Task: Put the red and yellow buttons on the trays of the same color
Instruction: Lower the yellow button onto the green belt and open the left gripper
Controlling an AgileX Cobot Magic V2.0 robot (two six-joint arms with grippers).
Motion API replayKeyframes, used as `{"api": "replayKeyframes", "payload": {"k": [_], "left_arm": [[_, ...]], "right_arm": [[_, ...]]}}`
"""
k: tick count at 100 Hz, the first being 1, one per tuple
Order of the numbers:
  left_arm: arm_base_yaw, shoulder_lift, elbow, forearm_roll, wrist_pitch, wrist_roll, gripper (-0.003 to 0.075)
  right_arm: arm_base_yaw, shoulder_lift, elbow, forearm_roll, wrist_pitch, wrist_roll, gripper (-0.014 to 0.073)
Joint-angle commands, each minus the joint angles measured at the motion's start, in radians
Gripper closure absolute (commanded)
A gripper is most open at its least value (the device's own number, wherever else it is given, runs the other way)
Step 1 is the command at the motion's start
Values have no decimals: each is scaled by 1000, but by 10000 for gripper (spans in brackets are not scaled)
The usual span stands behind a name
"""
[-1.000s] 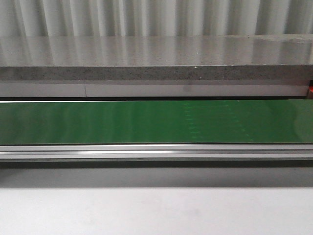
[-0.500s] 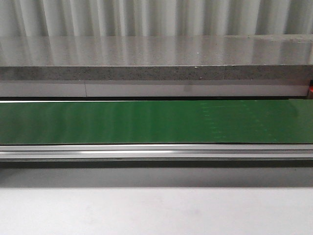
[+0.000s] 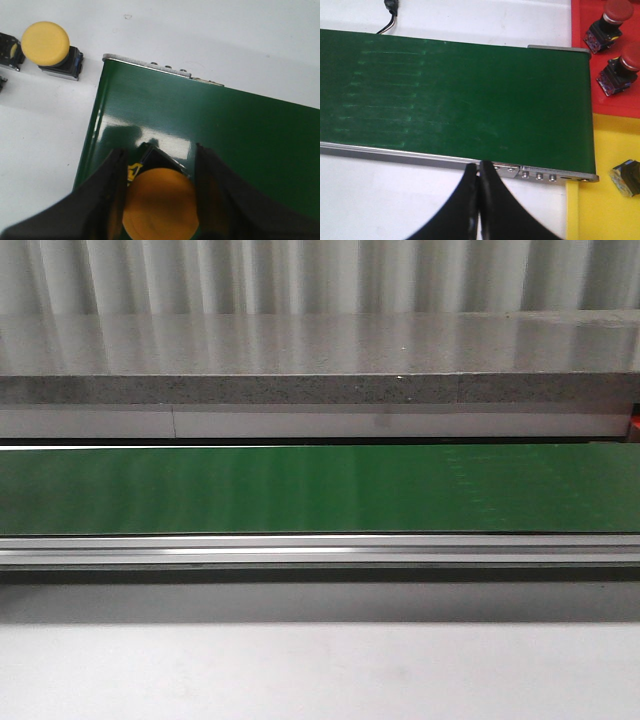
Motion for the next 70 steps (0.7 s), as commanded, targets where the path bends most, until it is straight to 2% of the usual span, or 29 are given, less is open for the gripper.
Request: {"api": "replayKeyframes", "payload": {"k": [1,27,36,46,58,63,70], "left_arm": [[-8,-20,-22,-13,-48,3,740],[-8,21,-22,-13,-37,17,738],[-8,23,-22,-13,-37,42,692],[-8,22,-22,-29,-35,75,525],[-8,18,-22,-34,-35,80,181],[-8,18,-22,-34,-35,80,72],[-8,18,-29,-34,-28,80,6]], "right_arm": [[-1,-8,-25,21,-48,-1,661],[-1,-8,-25,21,-48,-1,661],[-1,-8,-25,21,-48,-1,661],[-1,-8,-25,21,-48,-1,661],[-1,-8,-25,21,-48,-1,661],[-1,-8,-25,21,-48,-1,661],[-1,-8,-25,21,-48,-1,661]]}}
